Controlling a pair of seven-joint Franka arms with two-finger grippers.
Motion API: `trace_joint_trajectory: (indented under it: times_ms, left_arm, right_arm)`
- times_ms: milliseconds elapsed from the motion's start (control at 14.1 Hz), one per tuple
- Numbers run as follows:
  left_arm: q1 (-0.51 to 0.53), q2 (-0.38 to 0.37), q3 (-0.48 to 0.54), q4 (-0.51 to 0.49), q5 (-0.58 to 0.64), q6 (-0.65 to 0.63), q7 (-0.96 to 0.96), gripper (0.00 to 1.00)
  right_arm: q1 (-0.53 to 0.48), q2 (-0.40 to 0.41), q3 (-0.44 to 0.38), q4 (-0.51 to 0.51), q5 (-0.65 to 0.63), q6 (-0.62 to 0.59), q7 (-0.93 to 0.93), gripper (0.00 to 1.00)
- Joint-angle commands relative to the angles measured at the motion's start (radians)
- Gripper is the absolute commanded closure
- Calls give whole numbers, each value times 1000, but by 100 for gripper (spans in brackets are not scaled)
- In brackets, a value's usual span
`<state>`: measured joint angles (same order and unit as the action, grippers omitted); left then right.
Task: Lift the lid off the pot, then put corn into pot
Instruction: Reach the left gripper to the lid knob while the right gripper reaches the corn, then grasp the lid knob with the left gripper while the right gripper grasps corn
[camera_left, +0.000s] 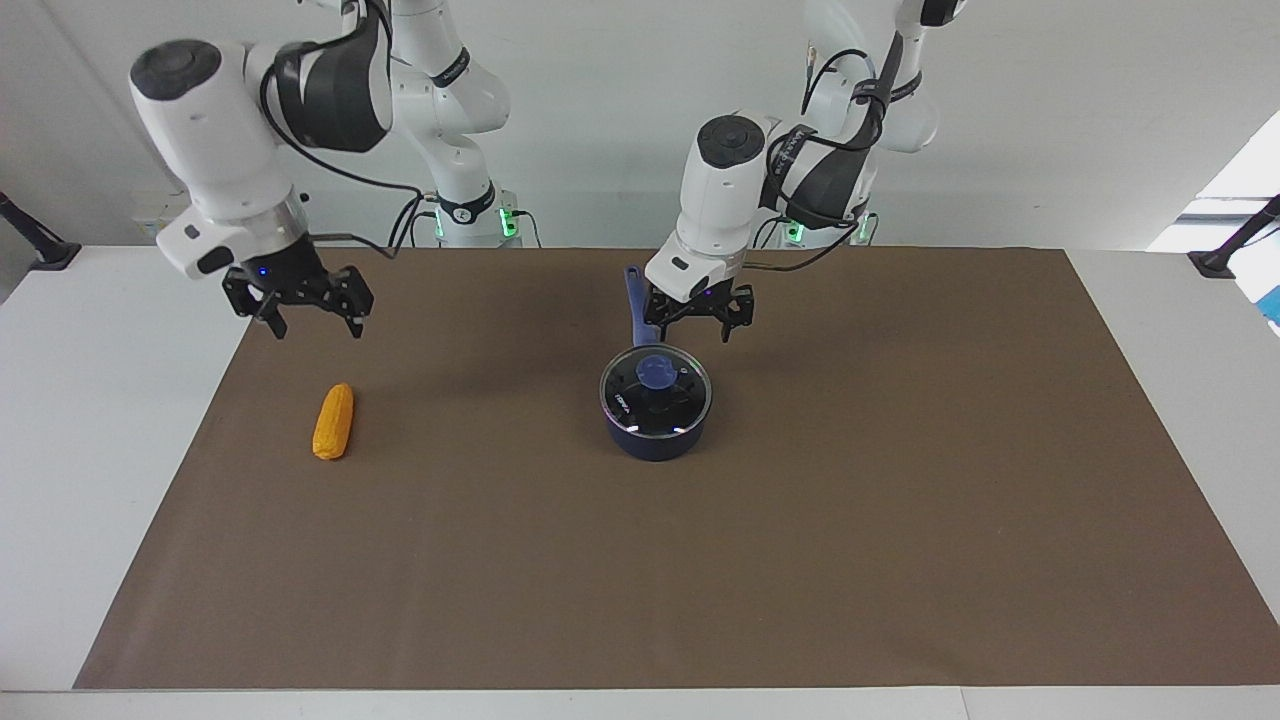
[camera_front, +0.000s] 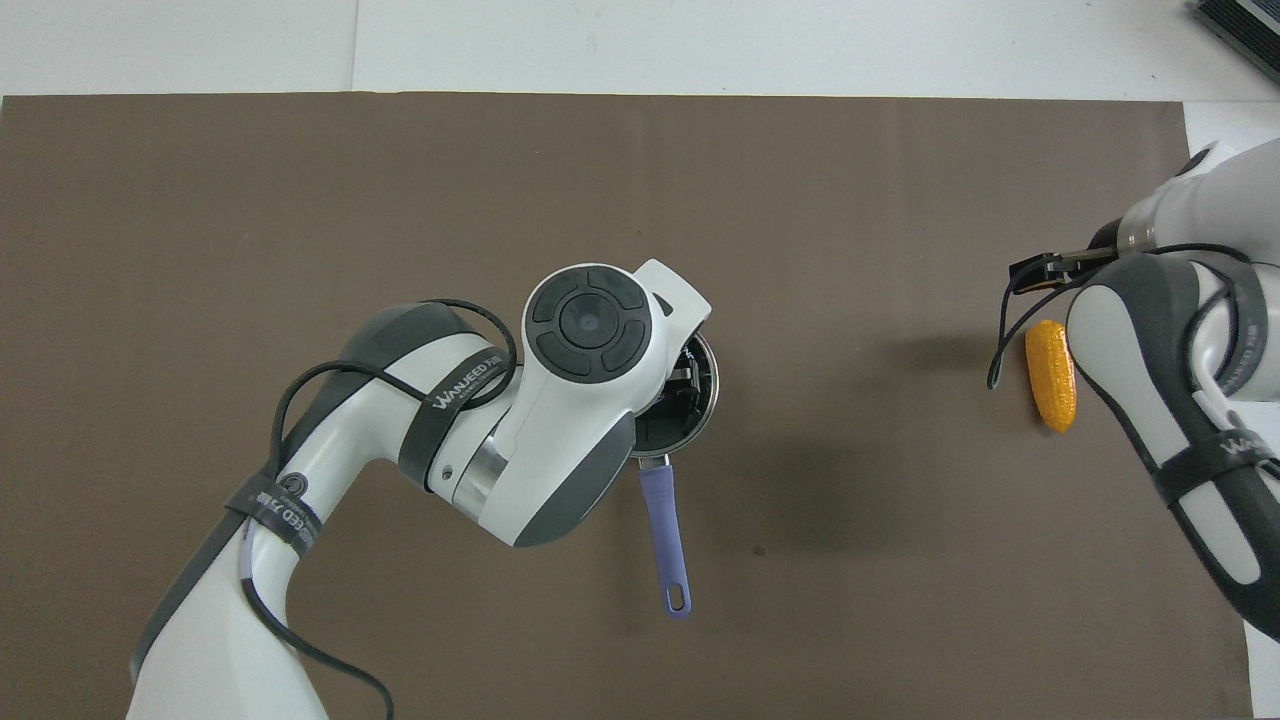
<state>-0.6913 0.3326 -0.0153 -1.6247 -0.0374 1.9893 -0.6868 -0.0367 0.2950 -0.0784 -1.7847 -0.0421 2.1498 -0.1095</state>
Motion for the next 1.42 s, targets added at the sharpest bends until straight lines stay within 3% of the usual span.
trace_joint_trajectory:
  times_ms: [0,497,568,781,852,923,995,1137,1208,1350]
  left_arm:
    - [-28,58,20,77,-5,-33,-30,0]
    - [-53,100,20,109,4,-50,-79,0]
    - [-53,100,20,109,4,-52,-79,4]
    - [-53,100,20,108,-2,-47,-79,46]
    - [-53,100,20,106,-5,-44,-79,65]
    - [-53,98,20,106,-6,-41,-77,98]
    - [-47,98,20,106,-4,-43,-77,100]
    - [-40,97,20,109,-2,-53,-74,100]
    - [-39,89,23,109,-2,-56,-73,100]
    - [-37,77,35,127,4,-88,-68,100]
  right_arm:
    - [-34,-2,8,-86,8,86,-30,0]
    - [-72,30,8,-199,30,190,-30,0]
    - [-77,30,8,-211,28,191,-33,0]
    - [-77,27,8,-229,30,193,-42,0]
    - [-78,27,8,-231,28,193,-47,0]
    - [-78,27,8,-231,30,193,-55,0]
    - [-80,26,8,-231,31,191,-55,20]
    - [-91,26,8,-232,31,180,-58,83]
    - [-89,23,8,-232,33,173,-55,100]
    - [-88,24,8,-223,31,147,-58,100]
